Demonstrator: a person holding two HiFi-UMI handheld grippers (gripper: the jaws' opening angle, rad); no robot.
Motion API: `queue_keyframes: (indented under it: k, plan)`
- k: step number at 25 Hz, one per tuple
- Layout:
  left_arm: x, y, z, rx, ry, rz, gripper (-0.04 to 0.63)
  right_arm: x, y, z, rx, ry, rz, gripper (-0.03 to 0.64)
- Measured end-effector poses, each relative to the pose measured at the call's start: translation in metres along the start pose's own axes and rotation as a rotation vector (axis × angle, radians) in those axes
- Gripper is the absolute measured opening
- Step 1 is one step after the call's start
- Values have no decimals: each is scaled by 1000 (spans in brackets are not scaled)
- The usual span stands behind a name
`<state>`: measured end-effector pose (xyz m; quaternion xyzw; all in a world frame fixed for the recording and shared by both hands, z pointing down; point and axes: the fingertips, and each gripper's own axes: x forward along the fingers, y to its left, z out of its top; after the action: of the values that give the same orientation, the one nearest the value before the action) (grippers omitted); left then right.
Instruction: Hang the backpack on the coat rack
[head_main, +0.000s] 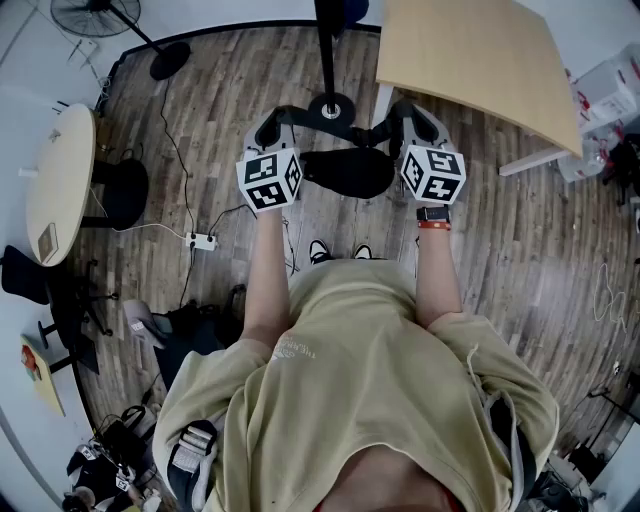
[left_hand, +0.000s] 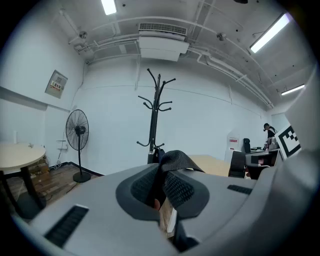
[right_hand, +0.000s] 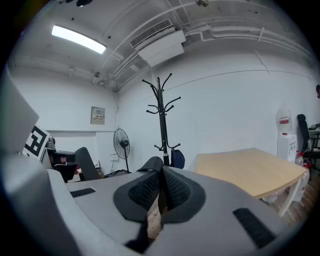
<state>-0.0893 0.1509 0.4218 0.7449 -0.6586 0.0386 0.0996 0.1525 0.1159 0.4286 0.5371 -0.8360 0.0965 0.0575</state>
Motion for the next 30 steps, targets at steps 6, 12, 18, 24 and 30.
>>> queue_keyframes:
  k: [6, 12, 18, 24, 30]
  plan:
    - [9, 9, 5, 20, -17, -5, 28, 11, 8, -2, 37, -25, 5, 17]
    - [5, 8, 8, 2, -23, 10, 28, 12, 20, 2, 23, -17, 40, 17]
    - [-6, -6, 3, -12, -35, 28, 28, 0, 13, 1, 31, -21, 54, 17]
    - [-15, -20, -6, -22, -44, 44, 28, -5, 6, -5, 44, -31, 85, 17]
    - [-6, -13, -22, -45, -27, 64, 28, 9, -1, -20, 65, -19, 91, 18]
